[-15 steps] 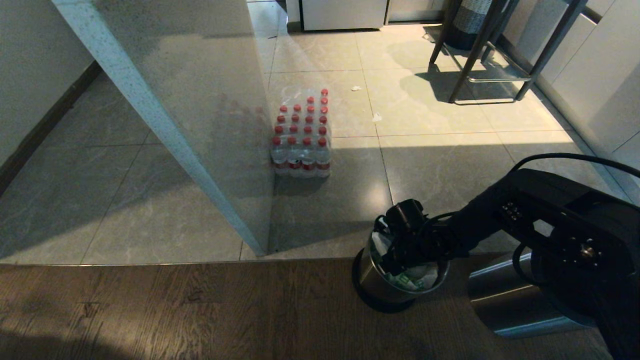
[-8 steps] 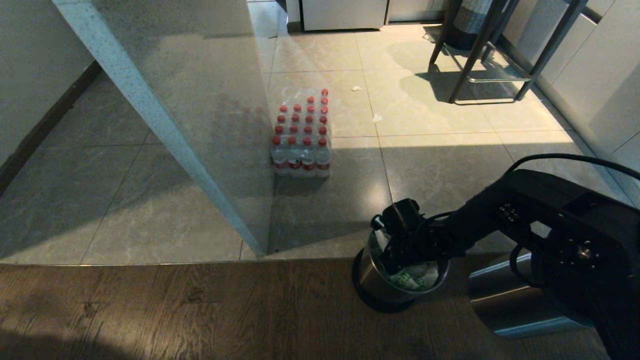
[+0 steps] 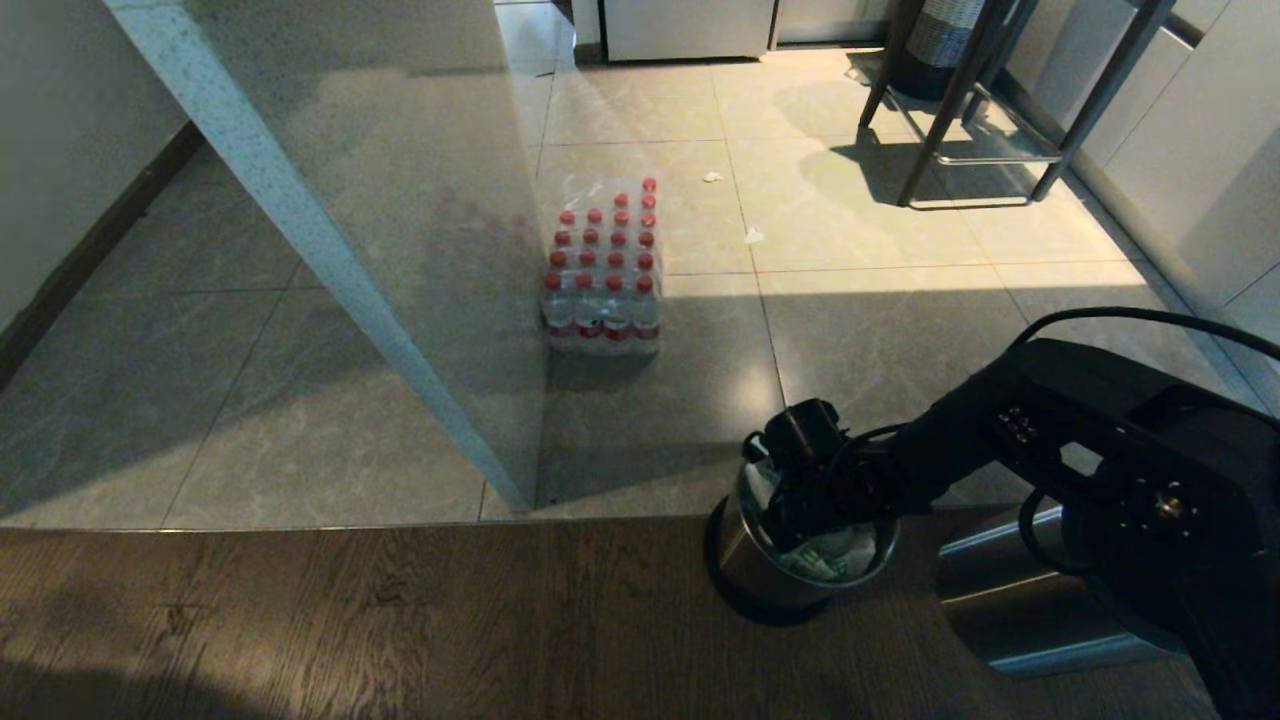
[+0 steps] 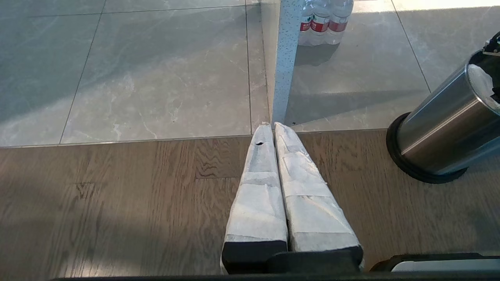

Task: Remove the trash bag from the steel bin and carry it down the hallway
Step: Pick up the trash bag

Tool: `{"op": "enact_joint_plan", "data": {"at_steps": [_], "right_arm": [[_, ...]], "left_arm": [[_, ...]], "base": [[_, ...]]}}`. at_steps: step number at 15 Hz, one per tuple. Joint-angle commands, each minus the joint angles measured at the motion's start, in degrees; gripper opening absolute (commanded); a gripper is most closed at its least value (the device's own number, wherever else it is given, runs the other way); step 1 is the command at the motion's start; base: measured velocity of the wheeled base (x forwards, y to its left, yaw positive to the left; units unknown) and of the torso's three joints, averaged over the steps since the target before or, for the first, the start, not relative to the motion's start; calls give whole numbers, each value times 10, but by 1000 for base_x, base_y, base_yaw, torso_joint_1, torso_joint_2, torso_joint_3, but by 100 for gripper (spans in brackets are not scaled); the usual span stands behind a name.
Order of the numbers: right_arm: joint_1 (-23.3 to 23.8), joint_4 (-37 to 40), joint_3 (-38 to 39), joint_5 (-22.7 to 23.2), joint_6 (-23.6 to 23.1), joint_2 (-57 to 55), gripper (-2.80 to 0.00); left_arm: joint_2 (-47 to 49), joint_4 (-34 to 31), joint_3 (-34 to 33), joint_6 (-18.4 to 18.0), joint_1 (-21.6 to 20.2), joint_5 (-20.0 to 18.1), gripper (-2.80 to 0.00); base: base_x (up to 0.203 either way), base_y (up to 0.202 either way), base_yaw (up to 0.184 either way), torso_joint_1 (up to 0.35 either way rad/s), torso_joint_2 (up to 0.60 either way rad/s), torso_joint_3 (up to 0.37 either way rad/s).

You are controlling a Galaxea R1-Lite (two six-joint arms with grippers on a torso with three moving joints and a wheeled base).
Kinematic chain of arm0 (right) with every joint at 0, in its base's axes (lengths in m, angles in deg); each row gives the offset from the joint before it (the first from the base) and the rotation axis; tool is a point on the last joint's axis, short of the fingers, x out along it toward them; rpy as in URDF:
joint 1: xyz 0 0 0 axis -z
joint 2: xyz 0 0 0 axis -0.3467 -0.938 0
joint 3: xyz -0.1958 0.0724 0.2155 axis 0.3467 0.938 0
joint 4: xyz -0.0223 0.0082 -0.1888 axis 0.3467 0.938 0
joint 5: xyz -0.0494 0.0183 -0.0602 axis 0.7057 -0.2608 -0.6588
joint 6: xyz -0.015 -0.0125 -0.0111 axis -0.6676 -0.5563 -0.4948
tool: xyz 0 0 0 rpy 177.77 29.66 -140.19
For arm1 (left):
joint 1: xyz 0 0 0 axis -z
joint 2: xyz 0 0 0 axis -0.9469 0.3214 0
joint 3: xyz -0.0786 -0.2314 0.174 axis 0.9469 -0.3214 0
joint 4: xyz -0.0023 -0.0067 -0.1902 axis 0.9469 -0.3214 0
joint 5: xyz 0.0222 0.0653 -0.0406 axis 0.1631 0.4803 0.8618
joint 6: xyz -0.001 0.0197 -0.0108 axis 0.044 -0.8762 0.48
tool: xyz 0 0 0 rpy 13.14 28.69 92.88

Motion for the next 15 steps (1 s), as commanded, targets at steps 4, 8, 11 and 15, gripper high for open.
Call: {"op": "enact_joint_plan", "data": {"at_steps": [4,8,11,15], "right_arm": [[0,-7,2,-2,3,1,0],[0,-4,1,-1,1,1,-280],[-1,-1,0,-1,0,0,-280],[-7,-6,0,-2,4,3,-280]], "left_arm": [[1,0,0,0,0,0,-280],[1,0,0,0,0,0,-280],[1,0,0,0,0,0,-280],[1,0,0,0,0,0,-280]], "base": [[0,0,0,0,0,0],[0,0,0,0,0,0],[0,0,0,0,0,0],[0,0,0,0,0,0]]}}
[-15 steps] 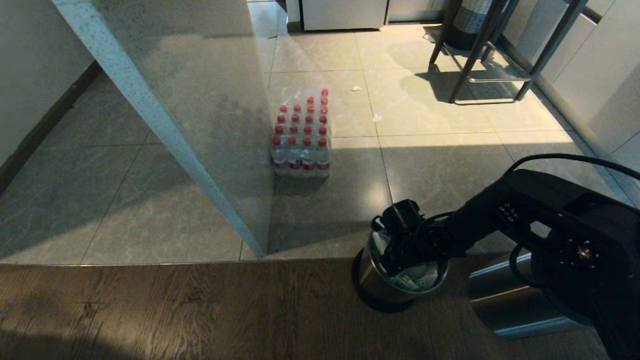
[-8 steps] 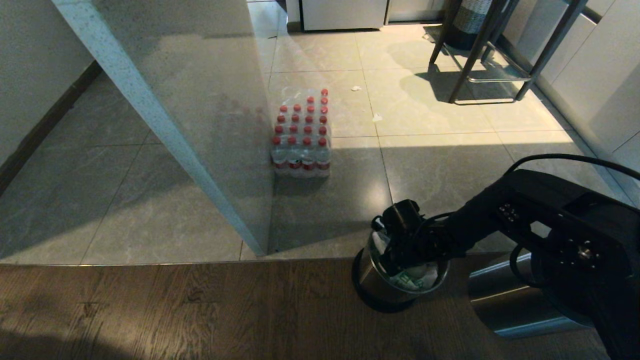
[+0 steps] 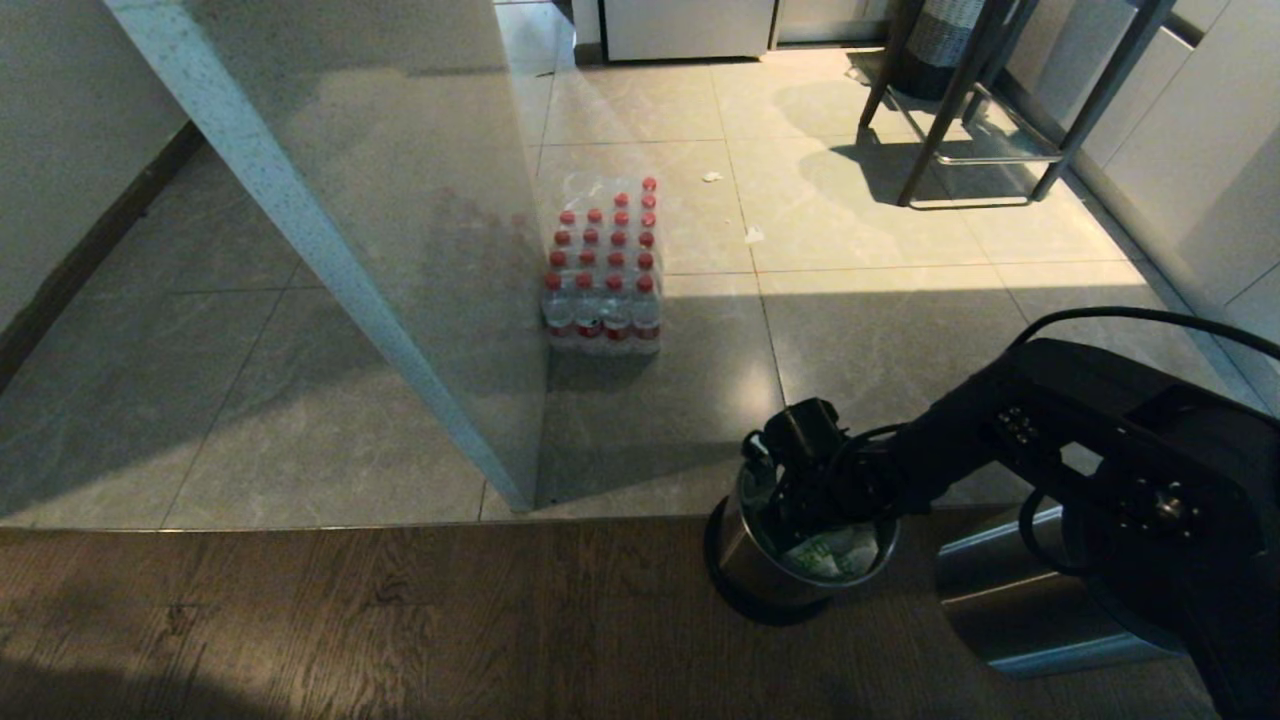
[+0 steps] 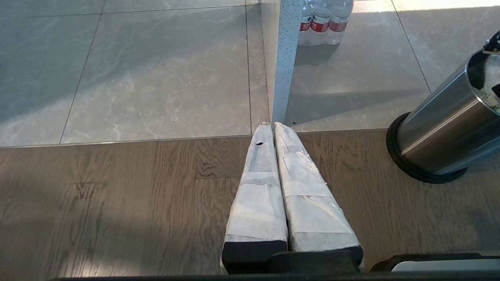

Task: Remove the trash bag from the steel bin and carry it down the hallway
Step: Pick up the trash bag

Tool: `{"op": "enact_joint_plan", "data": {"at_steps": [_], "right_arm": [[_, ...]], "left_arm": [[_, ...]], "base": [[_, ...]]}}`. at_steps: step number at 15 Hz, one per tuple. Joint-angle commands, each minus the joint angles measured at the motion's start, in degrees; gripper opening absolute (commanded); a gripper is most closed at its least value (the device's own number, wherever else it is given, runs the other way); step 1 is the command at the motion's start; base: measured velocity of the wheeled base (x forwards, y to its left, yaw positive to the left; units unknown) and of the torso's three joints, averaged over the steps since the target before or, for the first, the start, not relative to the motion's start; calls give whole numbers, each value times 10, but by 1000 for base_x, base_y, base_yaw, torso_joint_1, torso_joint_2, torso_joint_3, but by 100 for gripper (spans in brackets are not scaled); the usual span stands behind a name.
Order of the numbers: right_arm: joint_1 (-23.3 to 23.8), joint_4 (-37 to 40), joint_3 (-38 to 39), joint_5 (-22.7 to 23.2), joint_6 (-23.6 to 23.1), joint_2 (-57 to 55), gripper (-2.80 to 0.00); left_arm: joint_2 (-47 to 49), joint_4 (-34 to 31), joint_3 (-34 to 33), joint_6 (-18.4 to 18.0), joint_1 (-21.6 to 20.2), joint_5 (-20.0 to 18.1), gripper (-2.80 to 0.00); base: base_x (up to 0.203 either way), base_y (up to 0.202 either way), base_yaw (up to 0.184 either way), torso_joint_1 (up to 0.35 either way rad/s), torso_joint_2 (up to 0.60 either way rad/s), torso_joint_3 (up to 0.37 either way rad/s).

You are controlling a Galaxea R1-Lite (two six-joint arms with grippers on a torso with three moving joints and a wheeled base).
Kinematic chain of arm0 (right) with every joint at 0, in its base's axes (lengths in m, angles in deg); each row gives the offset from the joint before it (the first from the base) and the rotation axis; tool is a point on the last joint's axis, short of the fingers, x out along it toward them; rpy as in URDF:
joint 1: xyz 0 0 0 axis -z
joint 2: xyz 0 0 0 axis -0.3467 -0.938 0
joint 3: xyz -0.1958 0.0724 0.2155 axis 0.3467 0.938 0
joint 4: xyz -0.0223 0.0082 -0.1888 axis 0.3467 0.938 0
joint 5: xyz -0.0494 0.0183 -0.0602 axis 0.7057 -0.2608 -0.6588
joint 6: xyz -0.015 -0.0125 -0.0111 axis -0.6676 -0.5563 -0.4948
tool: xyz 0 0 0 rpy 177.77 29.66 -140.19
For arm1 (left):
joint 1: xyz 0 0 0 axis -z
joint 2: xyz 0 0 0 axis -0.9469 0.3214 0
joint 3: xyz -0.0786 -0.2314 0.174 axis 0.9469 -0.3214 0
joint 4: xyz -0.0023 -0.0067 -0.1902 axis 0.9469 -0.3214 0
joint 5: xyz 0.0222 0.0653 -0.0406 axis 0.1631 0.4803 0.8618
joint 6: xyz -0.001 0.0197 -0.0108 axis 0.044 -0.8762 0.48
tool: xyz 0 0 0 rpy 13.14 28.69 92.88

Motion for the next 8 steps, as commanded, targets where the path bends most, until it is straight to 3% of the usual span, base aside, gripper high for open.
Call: {"op": "enact_joint_plan", "data": {"at_steps": [1,8], "right_arm": [[-6,-3,1,-1,2,3,-280],[-6,-1,34,-1,46,131,-280]], "left_arm": [[1,0,0,0,0,0,-280],[1,0,0,0,0,0,-280]], "base": [[0,0,0,0,0,0],[0,0,0,0,0,0]]}}
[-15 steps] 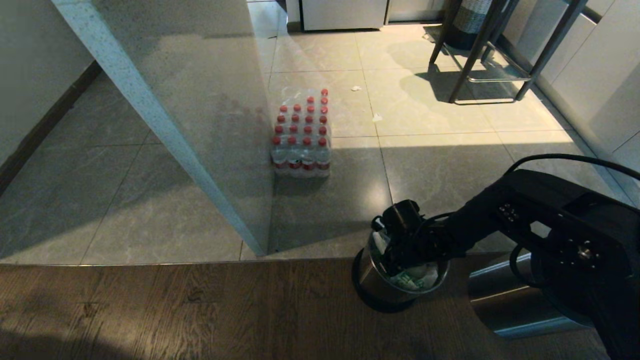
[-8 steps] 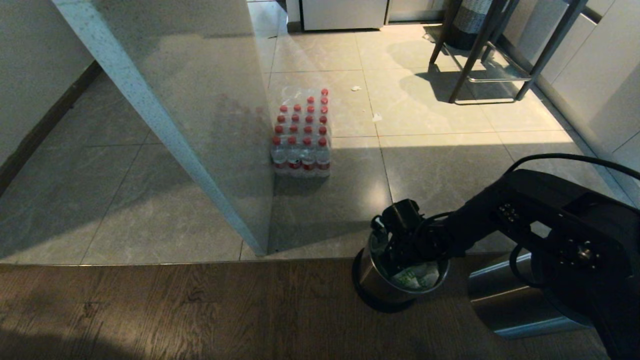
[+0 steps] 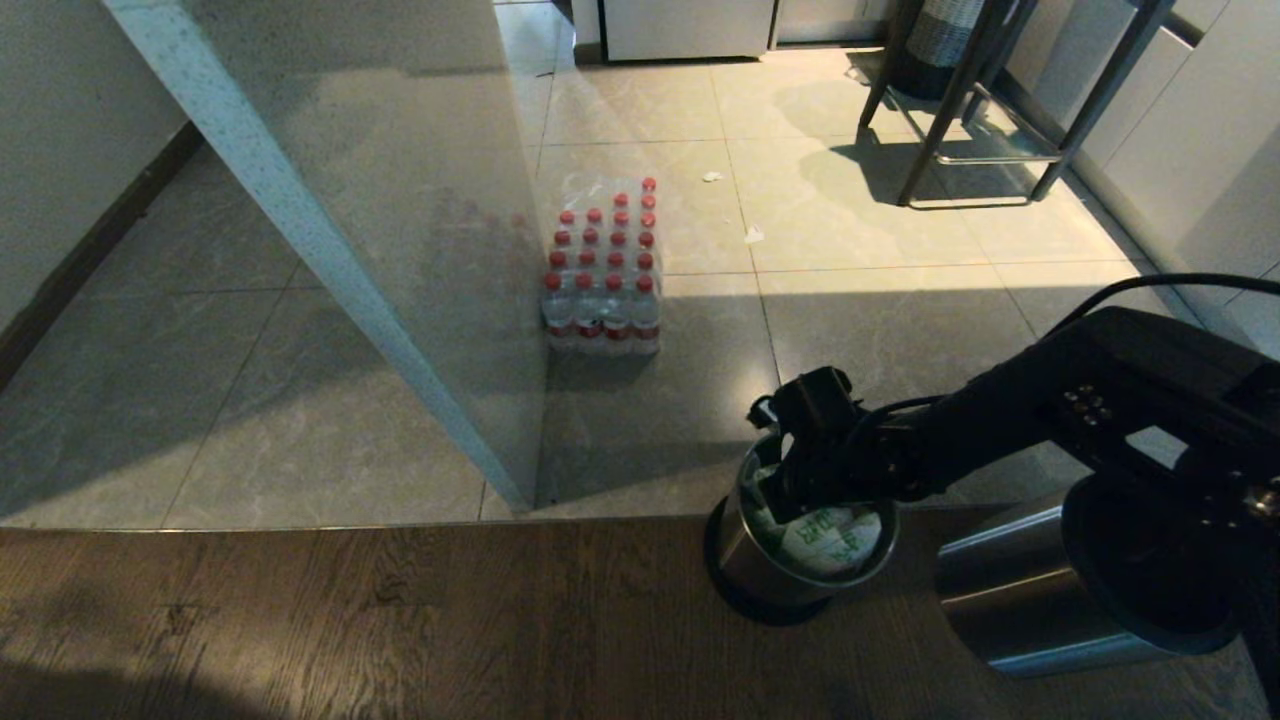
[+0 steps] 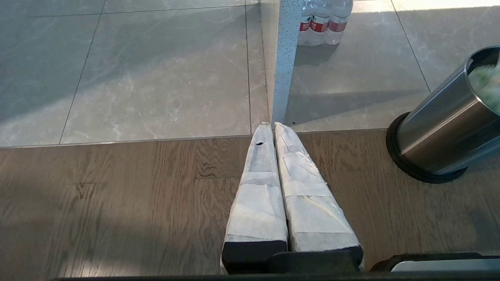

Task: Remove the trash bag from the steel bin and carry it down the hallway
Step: Pick up the trash bag

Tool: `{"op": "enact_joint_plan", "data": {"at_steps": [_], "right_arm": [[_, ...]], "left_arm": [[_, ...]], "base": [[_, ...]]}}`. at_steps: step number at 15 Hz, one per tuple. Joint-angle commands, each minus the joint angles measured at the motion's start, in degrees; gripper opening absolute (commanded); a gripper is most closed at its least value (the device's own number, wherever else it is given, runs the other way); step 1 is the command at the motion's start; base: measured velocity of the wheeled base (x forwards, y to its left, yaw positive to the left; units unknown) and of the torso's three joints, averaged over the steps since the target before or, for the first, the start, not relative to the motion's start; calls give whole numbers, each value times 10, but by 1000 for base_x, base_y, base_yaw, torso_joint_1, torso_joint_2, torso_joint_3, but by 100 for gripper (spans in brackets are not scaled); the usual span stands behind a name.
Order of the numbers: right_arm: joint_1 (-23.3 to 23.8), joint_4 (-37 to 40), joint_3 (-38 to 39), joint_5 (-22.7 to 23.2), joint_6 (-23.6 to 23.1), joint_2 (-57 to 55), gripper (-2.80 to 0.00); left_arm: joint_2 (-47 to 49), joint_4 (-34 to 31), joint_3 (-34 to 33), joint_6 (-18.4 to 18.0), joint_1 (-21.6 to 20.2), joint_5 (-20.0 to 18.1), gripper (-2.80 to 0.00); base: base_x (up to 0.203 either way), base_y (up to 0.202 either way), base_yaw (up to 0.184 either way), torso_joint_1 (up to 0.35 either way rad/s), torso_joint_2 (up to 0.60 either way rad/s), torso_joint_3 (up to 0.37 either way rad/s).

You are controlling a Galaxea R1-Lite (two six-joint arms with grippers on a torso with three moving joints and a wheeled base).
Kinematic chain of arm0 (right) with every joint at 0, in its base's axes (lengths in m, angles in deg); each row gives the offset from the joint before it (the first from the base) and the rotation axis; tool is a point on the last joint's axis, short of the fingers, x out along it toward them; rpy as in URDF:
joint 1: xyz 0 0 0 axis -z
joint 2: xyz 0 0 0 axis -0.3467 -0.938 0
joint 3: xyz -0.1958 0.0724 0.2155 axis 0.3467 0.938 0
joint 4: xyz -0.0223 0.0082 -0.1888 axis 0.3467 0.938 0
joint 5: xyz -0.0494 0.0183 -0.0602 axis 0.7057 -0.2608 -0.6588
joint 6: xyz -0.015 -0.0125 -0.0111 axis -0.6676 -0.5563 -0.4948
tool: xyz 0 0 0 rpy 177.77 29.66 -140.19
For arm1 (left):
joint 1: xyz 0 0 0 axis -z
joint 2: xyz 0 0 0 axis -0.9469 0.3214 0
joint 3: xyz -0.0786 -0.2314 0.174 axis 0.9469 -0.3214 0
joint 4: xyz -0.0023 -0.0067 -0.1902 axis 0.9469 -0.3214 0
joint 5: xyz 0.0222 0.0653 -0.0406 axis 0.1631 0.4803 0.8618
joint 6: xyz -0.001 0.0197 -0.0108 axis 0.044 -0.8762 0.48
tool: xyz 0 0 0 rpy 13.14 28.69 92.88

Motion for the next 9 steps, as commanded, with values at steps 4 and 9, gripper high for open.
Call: {"op": "enact_joint_plan", "data": {"at_steps": [4,9], "right_arm": [[8,20,50,-17,11,165,-280],[8,101,60,-33,60,289,-280]], "left_arm": [[1,0,0,0,0,0,-280],[1,0,0,0,0,0,-280]], "base": [[0,0,0,0,0,0],[0,0,0,0,0,0]]}}
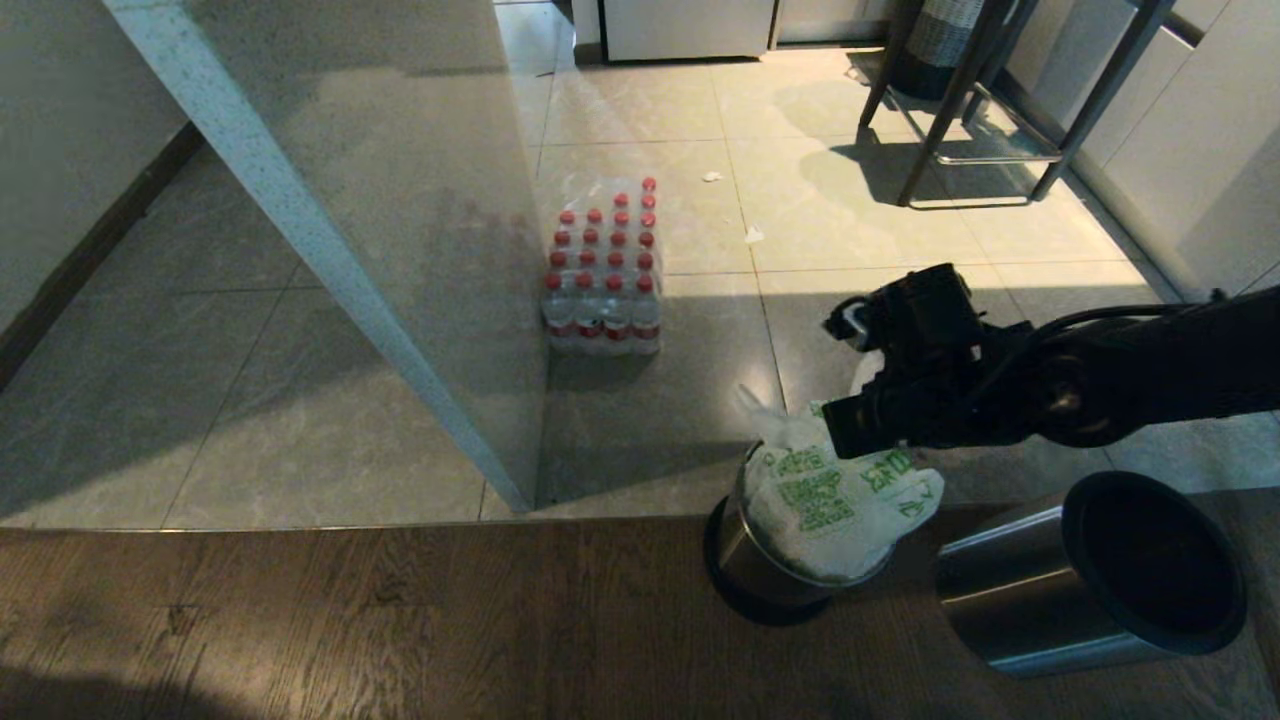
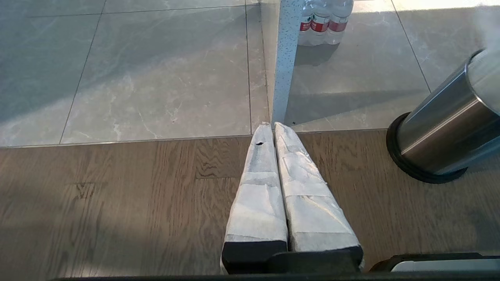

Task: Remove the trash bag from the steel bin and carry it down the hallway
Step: Pick up the trash bag, then put the trash bag at the door

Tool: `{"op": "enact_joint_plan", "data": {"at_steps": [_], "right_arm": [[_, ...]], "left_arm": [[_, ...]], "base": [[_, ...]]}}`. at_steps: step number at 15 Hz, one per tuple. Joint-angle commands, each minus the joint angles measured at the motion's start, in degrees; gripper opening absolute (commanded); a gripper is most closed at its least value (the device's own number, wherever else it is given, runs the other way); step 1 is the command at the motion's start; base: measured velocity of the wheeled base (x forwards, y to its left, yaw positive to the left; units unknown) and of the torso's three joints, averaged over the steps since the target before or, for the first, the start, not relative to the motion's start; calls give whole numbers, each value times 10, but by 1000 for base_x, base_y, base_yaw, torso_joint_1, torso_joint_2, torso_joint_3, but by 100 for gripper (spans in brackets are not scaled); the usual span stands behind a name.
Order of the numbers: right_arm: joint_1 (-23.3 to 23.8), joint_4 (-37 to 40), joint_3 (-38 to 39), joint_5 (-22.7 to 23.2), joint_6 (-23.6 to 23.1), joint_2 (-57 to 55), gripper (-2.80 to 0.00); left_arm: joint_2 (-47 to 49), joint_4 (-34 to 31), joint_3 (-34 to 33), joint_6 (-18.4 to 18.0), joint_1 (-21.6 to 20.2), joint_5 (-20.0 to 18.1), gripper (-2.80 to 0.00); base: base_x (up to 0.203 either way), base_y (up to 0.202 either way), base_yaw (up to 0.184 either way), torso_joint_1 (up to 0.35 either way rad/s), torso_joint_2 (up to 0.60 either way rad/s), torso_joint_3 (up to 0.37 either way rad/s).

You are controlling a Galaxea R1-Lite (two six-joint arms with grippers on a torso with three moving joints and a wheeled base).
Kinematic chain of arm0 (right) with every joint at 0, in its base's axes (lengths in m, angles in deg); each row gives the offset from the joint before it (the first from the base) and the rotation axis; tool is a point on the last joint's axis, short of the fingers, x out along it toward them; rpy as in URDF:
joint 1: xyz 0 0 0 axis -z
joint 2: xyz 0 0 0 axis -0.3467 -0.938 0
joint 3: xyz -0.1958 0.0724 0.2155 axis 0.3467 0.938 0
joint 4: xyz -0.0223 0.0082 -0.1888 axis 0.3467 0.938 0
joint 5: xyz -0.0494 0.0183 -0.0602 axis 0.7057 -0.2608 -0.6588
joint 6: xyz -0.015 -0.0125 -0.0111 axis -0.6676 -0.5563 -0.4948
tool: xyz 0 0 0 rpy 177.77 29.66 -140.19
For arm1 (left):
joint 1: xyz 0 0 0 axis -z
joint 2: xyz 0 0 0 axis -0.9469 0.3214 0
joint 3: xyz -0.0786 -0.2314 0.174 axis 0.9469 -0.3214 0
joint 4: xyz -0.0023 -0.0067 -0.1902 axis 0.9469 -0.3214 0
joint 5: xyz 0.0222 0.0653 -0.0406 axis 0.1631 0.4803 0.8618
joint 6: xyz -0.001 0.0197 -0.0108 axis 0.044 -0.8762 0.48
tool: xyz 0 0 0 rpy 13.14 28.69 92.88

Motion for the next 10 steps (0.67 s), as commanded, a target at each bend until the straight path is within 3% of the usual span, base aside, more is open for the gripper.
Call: {"op": "enact_joint_plan", "data": {"at_steps": [1,10], "right_arm": [[1,39,0,-3,6,86,-280],[4,201,-30,-5,52,267,-280]], "left_arm": [[1,0,0,0,0,0,-280],[1,0,1,0,0,1,-280]], "base": [[0,0,0,0,0,0],[0,0,0,0,0,0]]}}
